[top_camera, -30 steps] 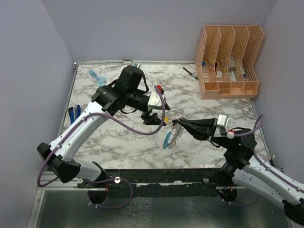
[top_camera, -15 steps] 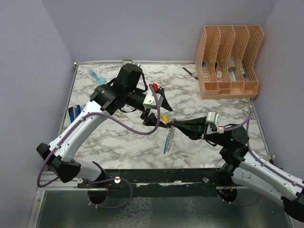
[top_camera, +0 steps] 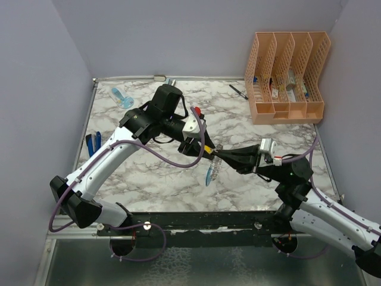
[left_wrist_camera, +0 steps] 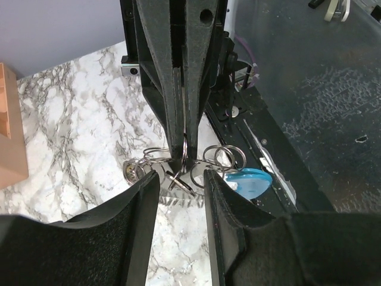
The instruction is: Put the keys on the keyring
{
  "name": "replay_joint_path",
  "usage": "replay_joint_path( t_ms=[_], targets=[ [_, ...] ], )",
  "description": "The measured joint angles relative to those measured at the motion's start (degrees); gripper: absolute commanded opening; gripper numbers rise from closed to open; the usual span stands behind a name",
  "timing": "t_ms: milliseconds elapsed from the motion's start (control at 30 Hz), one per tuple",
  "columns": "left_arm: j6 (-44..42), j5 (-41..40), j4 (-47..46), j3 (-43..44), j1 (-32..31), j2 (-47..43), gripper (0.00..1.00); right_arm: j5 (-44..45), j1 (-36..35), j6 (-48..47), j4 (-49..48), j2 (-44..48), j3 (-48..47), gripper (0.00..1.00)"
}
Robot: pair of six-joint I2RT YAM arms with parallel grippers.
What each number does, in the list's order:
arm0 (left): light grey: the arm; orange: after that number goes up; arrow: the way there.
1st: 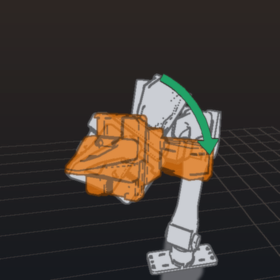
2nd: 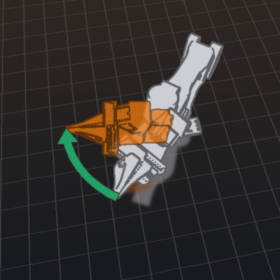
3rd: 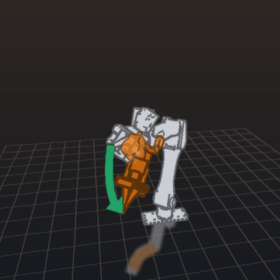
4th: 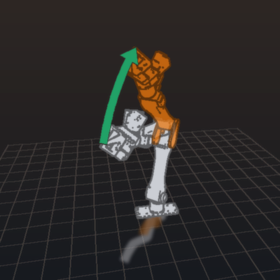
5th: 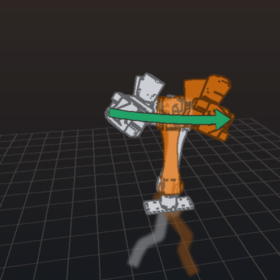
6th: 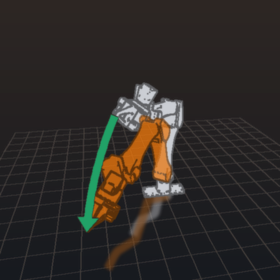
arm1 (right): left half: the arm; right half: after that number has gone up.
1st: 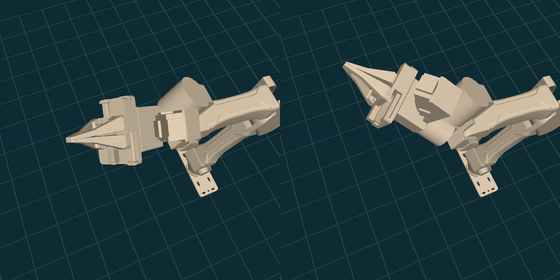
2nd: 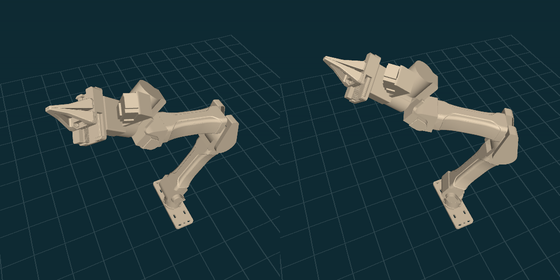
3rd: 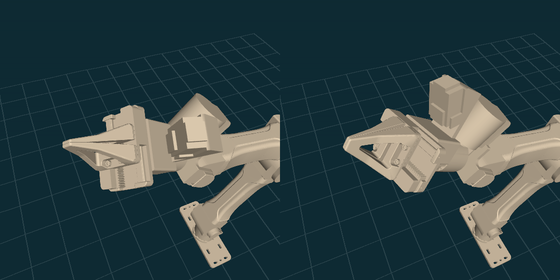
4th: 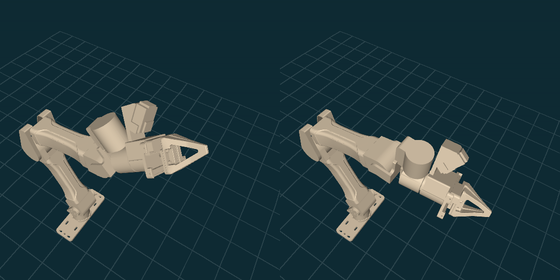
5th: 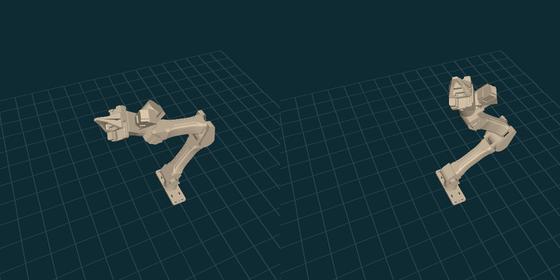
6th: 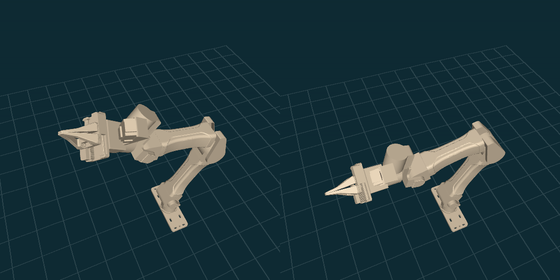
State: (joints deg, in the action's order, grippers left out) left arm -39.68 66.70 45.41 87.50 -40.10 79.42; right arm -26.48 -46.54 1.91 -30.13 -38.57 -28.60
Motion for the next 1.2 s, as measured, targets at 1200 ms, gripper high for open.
replay_joint_path(
  t_ms=[1200],
  targets=[
    [-0.5, -2.6, 3.4, 1.1, -1.1, 1.1, 0.0, -1.1, 0.0, 0.7, 6.4, -0.1, -4.3, 0.32]
  ],
)
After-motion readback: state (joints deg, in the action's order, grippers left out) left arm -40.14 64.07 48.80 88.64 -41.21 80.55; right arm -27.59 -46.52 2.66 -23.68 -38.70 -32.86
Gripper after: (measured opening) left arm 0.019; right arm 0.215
